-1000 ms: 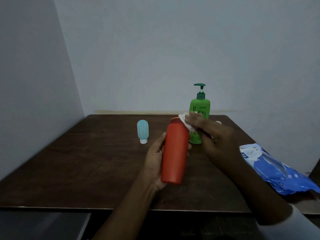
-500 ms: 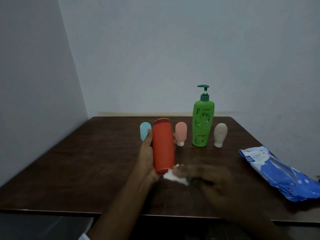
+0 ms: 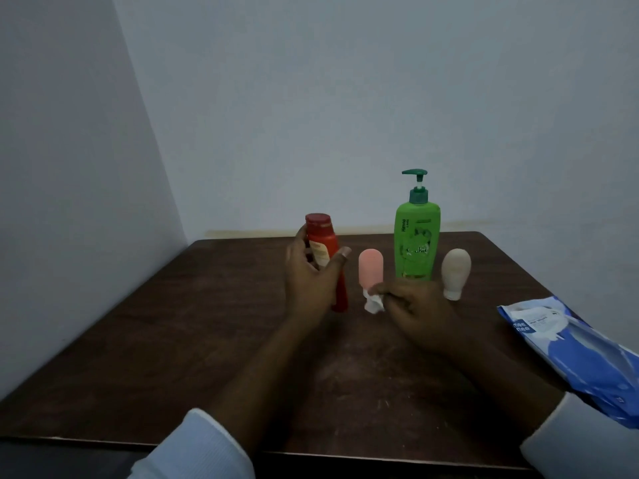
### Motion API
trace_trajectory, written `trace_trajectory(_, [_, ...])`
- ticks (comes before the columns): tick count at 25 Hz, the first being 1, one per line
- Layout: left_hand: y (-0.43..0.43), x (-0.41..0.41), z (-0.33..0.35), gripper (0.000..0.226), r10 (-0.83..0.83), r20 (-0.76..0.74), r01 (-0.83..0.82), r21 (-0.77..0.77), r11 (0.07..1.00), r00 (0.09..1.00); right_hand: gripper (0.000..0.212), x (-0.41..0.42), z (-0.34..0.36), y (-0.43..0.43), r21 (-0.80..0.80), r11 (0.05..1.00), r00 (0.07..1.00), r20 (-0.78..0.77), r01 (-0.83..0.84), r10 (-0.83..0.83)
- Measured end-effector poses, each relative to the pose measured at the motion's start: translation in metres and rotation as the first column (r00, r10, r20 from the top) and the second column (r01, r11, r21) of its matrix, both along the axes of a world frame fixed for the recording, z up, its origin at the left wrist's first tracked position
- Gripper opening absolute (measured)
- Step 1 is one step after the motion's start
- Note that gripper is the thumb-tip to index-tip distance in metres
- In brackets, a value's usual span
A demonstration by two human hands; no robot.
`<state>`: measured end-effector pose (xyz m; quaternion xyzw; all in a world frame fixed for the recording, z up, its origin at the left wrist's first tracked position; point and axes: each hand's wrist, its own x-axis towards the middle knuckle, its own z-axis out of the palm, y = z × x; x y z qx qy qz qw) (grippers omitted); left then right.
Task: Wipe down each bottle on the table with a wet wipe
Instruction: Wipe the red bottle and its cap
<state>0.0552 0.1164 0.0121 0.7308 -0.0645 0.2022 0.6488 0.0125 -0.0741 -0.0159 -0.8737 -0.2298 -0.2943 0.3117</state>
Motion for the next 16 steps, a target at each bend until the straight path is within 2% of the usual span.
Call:
trace_trajectory(2, [-0.002, 0.007, -0.013, 0.07, 0.072, 0.012, -0.073, 0.092, 0.993, 0.997, 0.028, -0.001, -0.005, -0.002, -0.109, 0.993, 0.999, -0.021, -0.042, 0.04])
trace_trajectory(5, [-0.004, 0.01, -0.028, 0.062, 0.151, -0.014, -0.146, 0.187, 0.972, 0.988, 0.028, -0.003, -0.006, -0.001, -0.061, 0.996, 0.996, -0.07, -0.061, 0.057])
trace_trajectory(8, [-0.008, 0.009, -0.03, 0.066, 0.18, -0.012, -0.17, 0.266, 0.949, 0.984, 0.029, -0.002, -0.008, -0.003, -0.013, 0.999, 0.993, -0.107, -0.045, 0.043])
trace_trajectory(13, [-0.008, 0.009, -0.046, 0.069, 0.211, -0.147, -0.147, 0.359, 0.922, 0.966, 0.027, -0.003, -0.009, -0.004, -0.019, 0.998, 0.986, -0.156, -0.063, 0.059])
trace_trajectory(16, [-0.013, 0.019, -0.052, 0.067, 0.244, -0.168, -0.167, 0.376, 0.911, 0.955, 0.027, -0.003, -0.01, -0.004, -0.027, 0.996, 0.982, -0.171, -0.084, 0.078])
